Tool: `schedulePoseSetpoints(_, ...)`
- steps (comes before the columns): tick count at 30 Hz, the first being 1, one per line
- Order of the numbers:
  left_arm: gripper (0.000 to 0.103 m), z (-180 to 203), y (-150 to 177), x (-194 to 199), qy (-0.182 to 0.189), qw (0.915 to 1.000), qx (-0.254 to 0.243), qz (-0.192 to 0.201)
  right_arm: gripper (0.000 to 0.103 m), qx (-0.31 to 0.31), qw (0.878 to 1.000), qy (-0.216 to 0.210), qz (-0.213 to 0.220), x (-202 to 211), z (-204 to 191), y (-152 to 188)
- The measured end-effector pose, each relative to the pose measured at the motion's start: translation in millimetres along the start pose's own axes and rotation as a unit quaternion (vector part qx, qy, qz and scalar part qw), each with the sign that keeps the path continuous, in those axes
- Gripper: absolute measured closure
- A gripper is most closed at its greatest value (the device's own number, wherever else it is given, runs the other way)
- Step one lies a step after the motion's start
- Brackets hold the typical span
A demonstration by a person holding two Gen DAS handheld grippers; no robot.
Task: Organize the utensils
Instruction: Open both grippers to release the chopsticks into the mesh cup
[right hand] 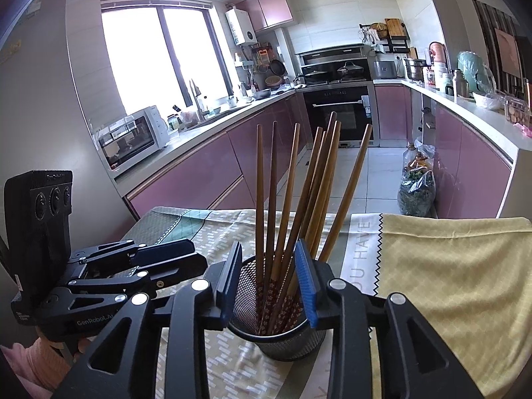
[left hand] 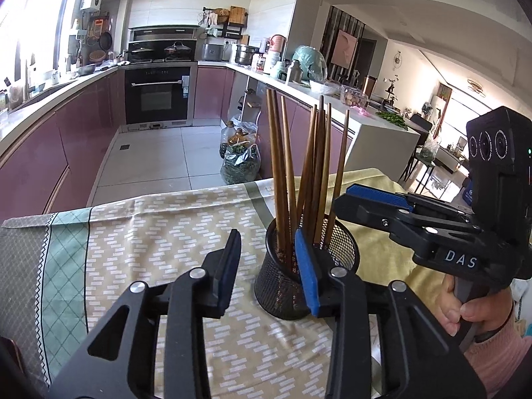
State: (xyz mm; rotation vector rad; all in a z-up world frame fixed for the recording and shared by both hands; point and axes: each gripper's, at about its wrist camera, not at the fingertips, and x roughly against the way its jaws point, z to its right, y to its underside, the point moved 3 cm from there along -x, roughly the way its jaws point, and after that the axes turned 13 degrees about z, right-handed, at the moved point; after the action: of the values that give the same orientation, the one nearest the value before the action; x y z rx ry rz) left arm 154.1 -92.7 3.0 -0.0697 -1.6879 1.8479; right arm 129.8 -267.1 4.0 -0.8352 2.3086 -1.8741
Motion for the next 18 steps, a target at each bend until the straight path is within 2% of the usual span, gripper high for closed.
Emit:
schedulePoseSetpoints(2,0.057,-3.4,3.2,10.9,-0.014,0.9998,-0.001,0.015,0.052,0.011,1.0,0.002,0.01,6.4,-6.4,1.4)
schedulePoseSetpoints(4,0.044,-8.1,6.2,22.9,-0.033,0.9989,-0.004,0.032,0.04,0.025,0.999,0.007,0.023,13.5,-12.8,3.2)
schedulePoseSetpoints(5,0.04,-11.1,7.8,29.7,-0.042,0.9983,-0.004,0.041,0.032,0.032,0.999,0.011,0.03,17.7,-16.6,5.3)
schedulePoseSetpoints(6,0.031,-14.0,9.0,36.3,-0.052,0.9974,-0.003,0.05,0.023,0.041,0.998,0.016,0.038,21.1,-19.8,6.9)
schedulePoseSetpoints(7,0.023,-17.3,10.6,44.0,-0.066,0.996,-0.003,0.06,0.019,0.05,0.997,0.025,0.046,24.9,-22.7,8.7)
schedulePoseSetpoints(10,0.006,-22.2,13.1,62.0,-0.098,0.9916,-0.008,0.084,0.006,0.069,0.995,0.045,0.065,33.0,-28.0,14.0)
schedulePoseSetpoints(13,0.006,-25.4,16.0,80.9,-0.125,0.9855,-0.01,0.115,0.006,0.082,0.991,0.063,0.085,39.9,-32.5,21.4)
schedulePoseSetpoints(18,0.006,-28.5,20.0,100.8,-0.152,0.978,-0.018,0.142,0.006,0.085,0.988,0.076,0.103,45.4,-36.2,27.6)
